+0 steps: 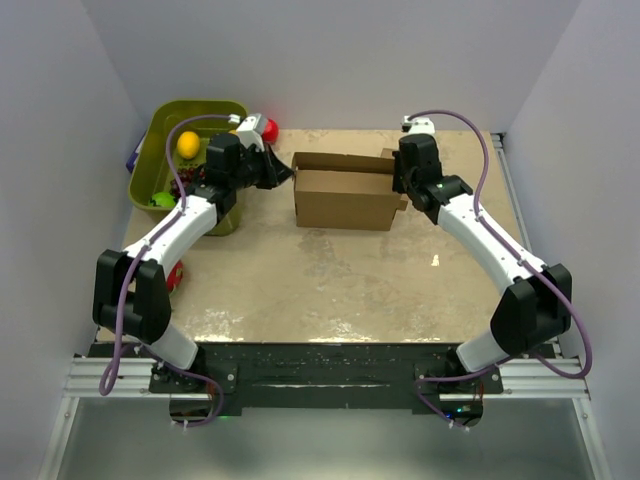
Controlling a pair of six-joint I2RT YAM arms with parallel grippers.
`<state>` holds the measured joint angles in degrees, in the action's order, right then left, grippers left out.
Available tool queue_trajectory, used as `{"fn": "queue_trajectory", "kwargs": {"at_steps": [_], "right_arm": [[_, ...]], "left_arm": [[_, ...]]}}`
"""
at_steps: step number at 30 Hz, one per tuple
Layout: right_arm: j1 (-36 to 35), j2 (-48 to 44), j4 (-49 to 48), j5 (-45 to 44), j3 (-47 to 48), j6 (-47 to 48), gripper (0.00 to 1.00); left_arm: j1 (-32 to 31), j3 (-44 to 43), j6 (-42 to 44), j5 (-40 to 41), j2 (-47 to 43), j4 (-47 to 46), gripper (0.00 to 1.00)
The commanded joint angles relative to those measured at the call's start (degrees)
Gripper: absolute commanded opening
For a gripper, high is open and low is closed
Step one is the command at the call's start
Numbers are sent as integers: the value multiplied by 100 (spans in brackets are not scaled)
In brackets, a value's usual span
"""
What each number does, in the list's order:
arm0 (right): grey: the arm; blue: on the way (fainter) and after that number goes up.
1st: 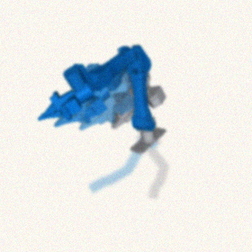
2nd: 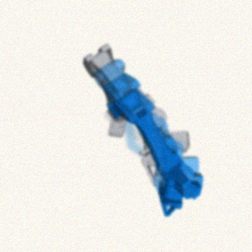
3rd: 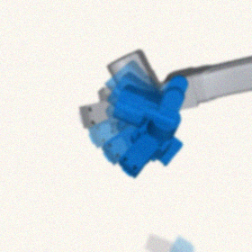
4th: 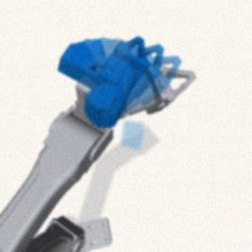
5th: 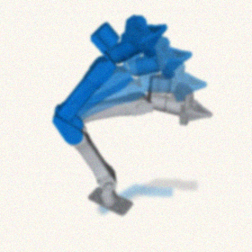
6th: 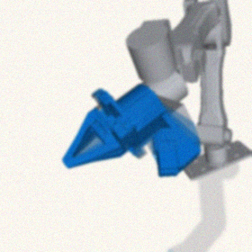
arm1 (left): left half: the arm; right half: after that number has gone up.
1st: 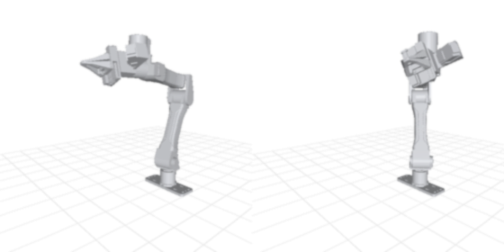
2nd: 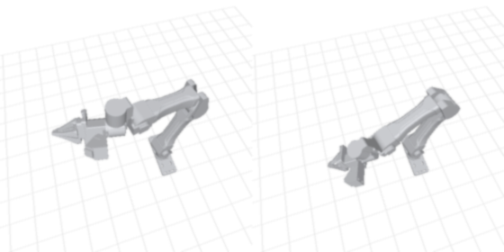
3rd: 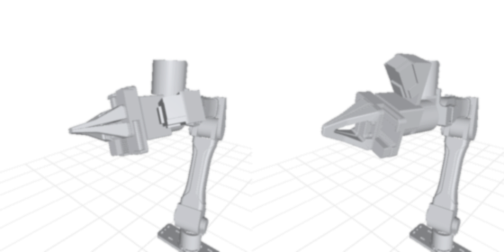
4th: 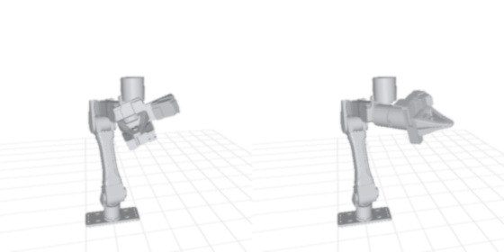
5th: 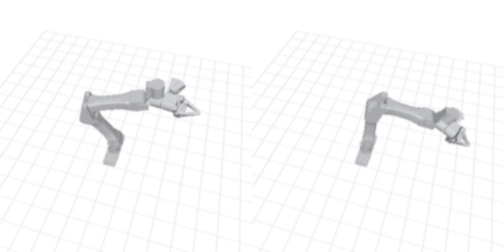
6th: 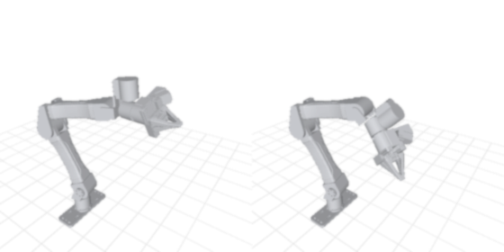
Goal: Fold the paper box
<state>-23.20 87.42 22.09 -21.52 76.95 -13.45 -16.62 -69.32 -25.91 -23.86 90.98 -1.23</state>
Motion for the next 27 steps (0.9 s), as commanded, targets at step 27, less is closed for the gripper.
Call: {"fn": "queue_trajectory", "kwargs": {"at_steps": [27], "right_arm": [[-27, 197, 490, 157, 83, 124, 0]], "left_arm": [[-491, 1114, -740, 285, -98, -1169, 0]]}}
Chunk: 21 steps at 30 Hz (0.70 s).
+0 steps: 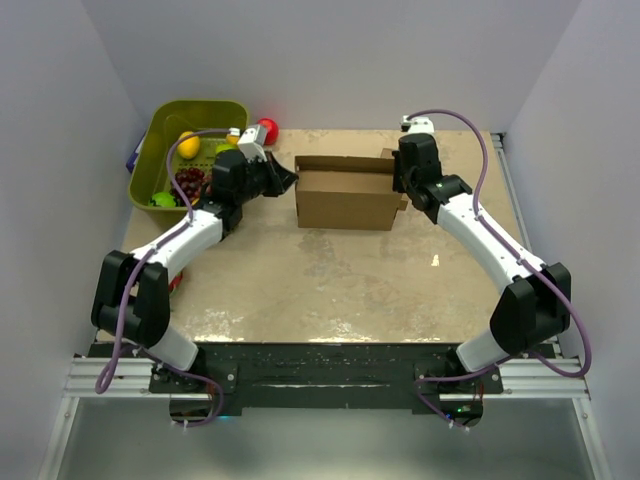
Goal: Fold the paper box
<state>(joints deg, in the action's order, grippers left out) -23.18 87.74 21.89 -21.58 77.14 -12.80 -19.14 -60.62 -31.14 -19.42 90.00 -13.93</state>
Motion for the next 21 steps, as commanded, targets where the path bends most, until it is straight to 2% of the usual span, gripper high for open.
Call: {"fn": "queue_trajectory", "kwargs": {"at_steps": [1, 10, 14, 21], "right_arm": [[-37, 164, 527, 163, 64, 75, 0], [-38, 129, 527, 84, -6, 84, 0], [-46, 103, 510, 32, -59, 102, 0], [-38, 15, 466, -30, -235, 146, 0]], "left_arm": [[-240, 244, -191, -132, -26, 127, 0], [-249, 349, 336, 640, -315, 549, 0], [-266, 270, 748, 1272, -500, 865, 0], [-521, 244, 1065, 1625, -448, 1077, 0]]}}
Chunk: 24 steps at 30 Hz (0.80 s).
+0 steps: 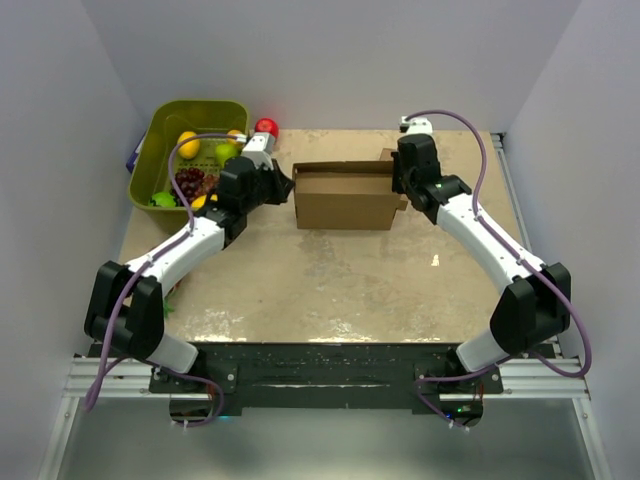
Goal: Fold the paper box
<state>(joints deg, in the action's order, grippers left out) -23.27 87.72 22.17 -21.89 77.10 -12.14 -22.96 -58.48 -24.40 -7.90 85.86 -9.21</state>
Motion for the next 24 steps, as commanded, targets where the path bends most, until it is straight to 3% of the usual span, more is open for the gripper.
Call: {"fn": "queue_trajectory", "kwargs": {"at_steps": [1, 9, 18, 20, 24], "right_arm": [[-20, -1, 402, 9, -300, 98, 0], [-37, -159, 244, 1, -705, 142, 0], [-38, -159, 94, 53, -978, 54, 0], [-38, -159, 103, 45, -934, 36, 0], [-46, -106, 182, 18, -864, 10, 0]], "left_arm": [[-165, 21, 436, 561, 0, 622, 0], [-323, -14, 551, 975, 132, 851, 0], [-358, -225, 428, 641, 115, 868, 0], [-358, -453, 419, 474, 123, 912, 6], [-358, -761, 358, 254, 97, 1158, 28]]}}
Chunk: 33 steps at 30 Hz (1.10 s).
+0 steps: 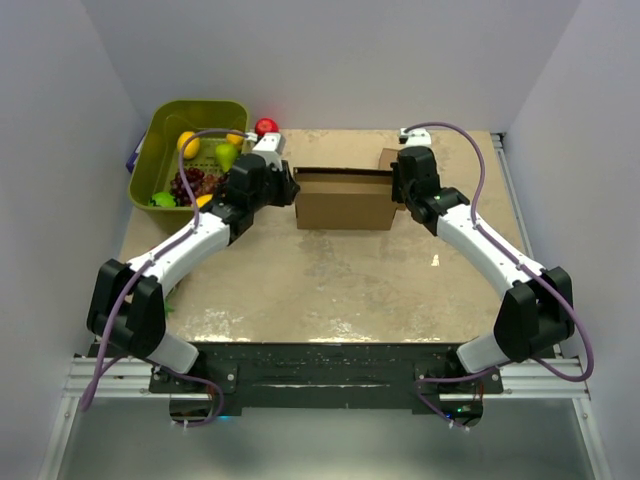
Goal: Fold the paper box
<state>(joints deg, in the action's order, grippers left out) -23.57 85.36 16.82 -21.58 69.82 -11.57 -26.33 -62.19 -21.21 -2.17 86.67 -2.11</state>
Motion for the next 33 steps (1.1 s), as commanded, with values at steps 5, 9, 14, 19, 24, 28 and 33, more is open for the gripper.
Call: {"fn": "queue_trajectory", "kwargs": {"at_steps": [5, 9, 14, 19, 24, 28, 33], "right_arm": [[-7, 156, 726, -39, -100, -38, 0], [-7, 183, 761, -56, -74, -29, 0], [-7, 191, 753, -65, -65, -3, 0], [-7, 244, 753, -48, -56, 6, 0], [-7, 270, 770, -74, -21, 23, 0], [-7, 314, 797, -92, 5, 32, 0], [-16, 332, 797, -74, 23, 32, 0]], "left_arm": [[-4, -601, -6, -433, -107, 623, 43], [66, -732, -76, -485, -265, 773, 52], [488, -890, -339, -837, -257, 650, 52], [830, -1128, -647, -1258, -81, 362, 52], [928, -1365, -902, -1426, 209, 62, 52], [928, -1515, -937, -1505, 508, 27, 51], [928, -1401, -929, -1462, 763, -26, 49]]}}
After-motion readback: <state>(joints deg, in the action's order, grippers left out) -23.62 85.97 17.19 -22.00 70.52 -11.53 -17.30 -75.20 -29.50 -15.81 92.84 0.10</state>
